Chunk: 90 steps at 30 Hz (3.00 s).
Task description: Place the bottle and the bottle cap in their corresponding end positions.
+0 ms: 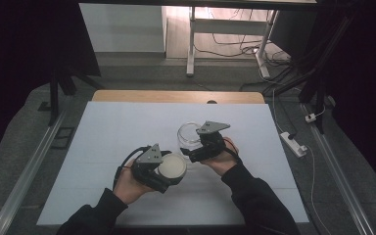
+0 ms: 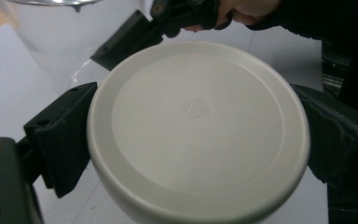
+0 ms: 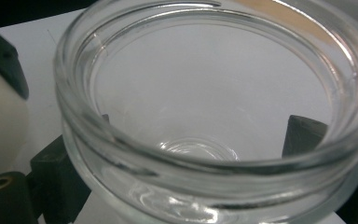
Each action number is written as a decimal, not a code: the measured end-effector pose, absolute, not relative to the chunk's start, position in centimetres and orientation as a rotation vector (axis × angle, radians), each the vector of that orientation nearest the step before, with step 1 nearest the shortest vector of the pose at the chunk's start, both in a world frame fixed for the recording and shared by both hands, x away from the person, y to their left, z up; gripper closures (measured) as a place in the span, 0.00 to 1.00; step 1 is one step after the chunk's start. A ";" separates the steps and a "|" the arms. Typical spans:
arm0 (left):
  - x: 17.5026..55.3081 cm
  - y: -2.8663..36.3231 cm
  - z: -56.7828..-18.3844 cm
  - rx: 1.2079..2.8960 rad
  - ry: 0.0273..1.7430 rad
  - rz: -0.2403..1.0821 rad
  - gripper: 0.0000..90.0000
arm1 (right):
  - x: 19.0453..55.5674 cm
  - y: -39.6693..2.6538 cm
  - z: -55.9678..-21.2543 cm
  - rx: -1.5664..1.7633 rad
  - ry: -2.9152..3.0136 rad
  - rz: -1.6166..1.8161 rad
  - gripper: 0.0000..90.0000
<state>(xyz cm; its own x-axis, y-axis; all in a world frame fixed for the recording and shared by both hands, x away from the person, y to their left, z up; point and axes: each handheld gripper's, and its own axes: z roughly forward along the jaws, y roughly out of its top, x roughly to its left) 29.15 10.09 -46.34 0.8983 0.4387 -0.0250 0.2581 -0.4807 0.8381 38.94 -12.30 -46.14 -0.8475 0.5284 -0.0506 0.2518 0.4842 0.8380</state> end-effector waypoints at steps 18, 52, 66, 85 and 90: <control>29.9 8.6 -48.9 2.126 0.462 0.202 0.09 | 40.9 -11.4 -47.3 0.705 2.429 1.276 0.07; 31.9 6.9 -52.6 2.238 0.463 0.234 0.09 | 44.2 -8.8 -49.2 0.726 2.406 1.265 0.07; 32.5 6.5 -53.6 2.309 0.485 0.238 0.09 | 44.7 -8.3 -50.8 0.732 2.422 1.220 0.07; 33.1 6.3 -54.3 2.361 0.528 0.198 0.08 | 44.7 -8.3 -51.4 0.737 2.440 1.231 0.07; 33.1 6.3 -54.3 2.359 0.531 0.194 0.08 | 44.8 -8.3 -51.4 0.742 2.446 1.228 0.07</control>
